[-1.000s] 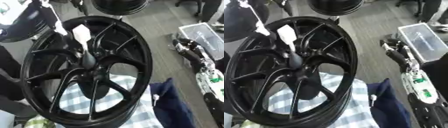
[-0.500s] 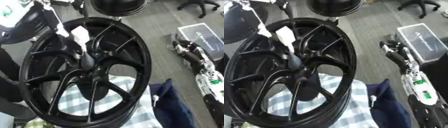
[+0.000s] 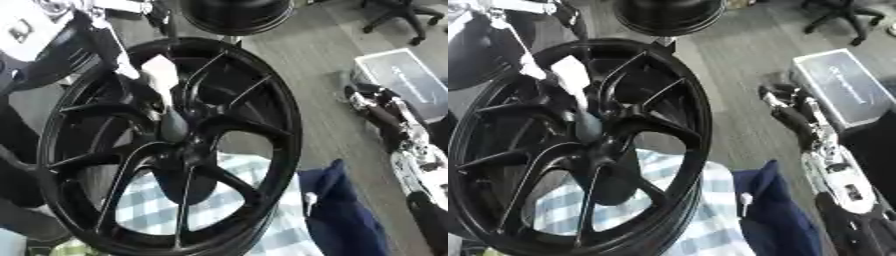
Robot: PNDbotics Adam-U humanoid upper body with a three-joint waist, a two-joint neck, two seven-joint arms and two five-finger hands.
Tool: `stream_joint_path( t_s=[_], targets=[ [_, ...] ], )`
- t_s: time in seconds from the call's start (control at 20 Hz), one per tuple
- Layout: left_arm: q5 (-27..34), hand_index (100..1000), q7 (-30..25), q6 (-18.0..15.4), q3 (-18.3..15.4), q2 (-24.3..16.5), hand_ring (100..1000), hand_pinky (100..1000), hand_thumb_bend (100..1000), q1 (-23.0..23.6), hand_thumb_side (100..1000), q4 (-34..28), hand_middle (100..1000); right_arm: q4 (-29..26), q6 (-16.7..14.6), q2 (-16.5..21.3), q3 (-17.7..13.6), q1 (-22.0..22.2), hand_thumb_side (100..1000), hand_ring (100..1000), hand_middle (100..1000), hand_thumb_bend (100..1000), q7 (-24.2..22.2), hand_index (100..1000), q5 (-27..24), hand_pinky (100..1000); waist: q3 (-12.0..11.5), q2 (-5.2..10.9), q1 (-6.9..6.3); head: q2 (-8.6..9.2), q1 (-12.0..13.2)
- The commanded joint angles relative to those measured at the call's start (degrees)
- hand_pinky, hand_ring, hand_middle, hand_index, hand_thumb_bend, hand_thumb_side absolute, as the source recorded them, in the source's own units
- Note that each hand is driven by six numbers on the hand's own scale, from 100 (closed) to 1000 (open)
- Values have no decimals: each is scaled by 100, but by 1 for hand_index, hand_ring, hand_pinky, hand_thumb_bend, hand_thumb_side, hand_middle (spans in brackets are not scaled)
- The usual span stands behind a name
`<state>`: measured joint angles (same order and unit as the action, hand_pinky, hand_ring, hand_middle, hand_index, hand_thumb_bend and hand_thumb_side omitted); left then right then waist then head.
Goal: Pull the pin out of the wheel hub.
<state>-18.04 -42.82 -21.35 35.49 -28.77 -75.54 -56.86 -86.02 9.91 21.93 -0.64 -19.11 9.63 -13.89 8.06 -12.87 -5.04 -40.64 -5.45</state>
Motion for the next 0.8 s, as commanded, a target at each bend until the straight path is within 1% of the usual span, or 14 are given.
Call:
stream_joint_path(
  t_s=[0.05, 0.3, 0.45, 0.6, 0.65, 0.8],
  targets=[
    [167, 740, -914, -936, 64, -88, 795, 863, 501, -75, 100, -92, 728, -40, -15, 83, -19, -67, 371, 771, 715, 333, -22, 795, -9, 850, 6, 77, 37, 74, 15],
    [347, 717, -914, -813, 230, -157, 779, 854, 467, -16, 100, -222, 688, -31, -15, 78, -21, -67, 372, 771, 715, 333, -24, 795, -10, 851, 8, 76, 32, 73, 15],
    [354, 688, -914, -758, 236, -188, 765, 847, 402, 2, 100, -242, 660, -25, -13, 76, -23, -63, 373, 771, 716, 332, -22, 795, -11, 851, 4, 75, 34, 70, 17],
    [320, 699, -914, -729, 202, -207, 774, 851, 405, -6, 100, -232, 681, -18, -11, 70, -20, -59, 373, 771, 716, 332, -26, 795, -13, 851, -1, 73, 37, 63, 23],
    [282, 712, -914, -731, 184, -215, 783, 857, 419, -13, 100, -224, 700, -14, -10, 69, -19, -57, 374, 771, 716, 331, -28, 795, -13, 851, -4, 73, 38, 62, 23],
    [150, 733, -914, -778, 123, -234, 785, 859, 445, -25, 100, -183, 706, -5, -10, 68, -20, -48, 375, 771, 716, 331, -32, 795, -13, 852, -11, 77, 38, 60, 33]
  ],
)
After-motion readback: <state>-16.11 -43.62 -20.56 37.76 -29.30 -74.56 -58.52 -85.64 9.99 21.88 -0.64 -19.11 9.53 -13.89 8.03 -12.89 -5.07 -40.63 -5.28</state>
